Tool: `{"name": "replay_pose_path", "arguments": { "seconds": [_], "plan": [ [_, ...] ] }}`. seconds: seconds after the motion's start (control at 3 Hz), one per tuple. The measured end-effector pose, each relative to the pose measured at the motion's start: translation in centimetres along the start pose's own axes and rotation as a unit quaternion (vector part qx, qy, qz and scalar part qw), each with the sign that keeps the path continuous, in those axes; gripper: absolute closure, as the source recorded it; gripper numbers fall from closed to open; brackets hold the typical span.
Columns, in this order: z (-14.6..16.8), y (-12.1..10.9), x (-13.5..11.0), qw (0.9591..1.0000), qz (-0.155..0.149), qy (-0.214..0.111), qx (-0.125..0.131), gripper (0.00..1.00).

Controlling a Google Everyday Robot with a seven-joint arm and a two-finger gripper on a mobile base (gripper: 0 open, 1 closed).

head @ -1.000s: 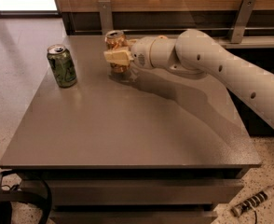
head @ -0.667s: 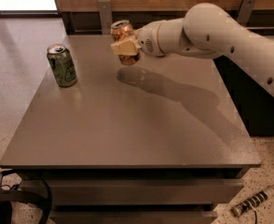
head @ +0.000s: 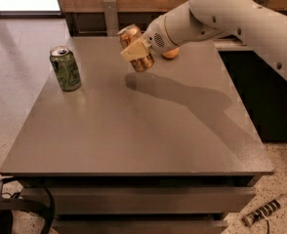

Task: Knock orange can over

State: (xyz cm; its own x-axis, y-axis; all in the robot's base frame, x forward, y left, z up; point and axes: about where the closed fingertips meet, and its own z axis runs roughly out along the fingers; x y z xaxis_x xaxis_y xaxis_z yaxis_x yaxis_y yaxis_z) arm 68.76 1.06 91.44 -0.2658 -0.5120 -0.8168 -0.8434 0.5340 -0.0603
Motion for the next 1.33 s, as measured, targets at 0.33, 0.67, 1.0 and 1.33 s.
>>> {"name": "replay_pose_path", "arguments": {
  "seconds": [0.33,0.67,1.0,1.33],
  "plan": [
    [0.5,0.7,1.4,0.9981,-0.013,0.06,-0.009,1.0],
    [1.5,1.4,2.8,0.993,-0.024,0.115,-0.011,1.0],
    [3.4,1.8,4.7,0.9837,-0.03,0.177,-0.011,1.0],
    [5.2,1.8,6.4,0.9705,-0.029,0.239,-0.004,1.0]
  ]
}}
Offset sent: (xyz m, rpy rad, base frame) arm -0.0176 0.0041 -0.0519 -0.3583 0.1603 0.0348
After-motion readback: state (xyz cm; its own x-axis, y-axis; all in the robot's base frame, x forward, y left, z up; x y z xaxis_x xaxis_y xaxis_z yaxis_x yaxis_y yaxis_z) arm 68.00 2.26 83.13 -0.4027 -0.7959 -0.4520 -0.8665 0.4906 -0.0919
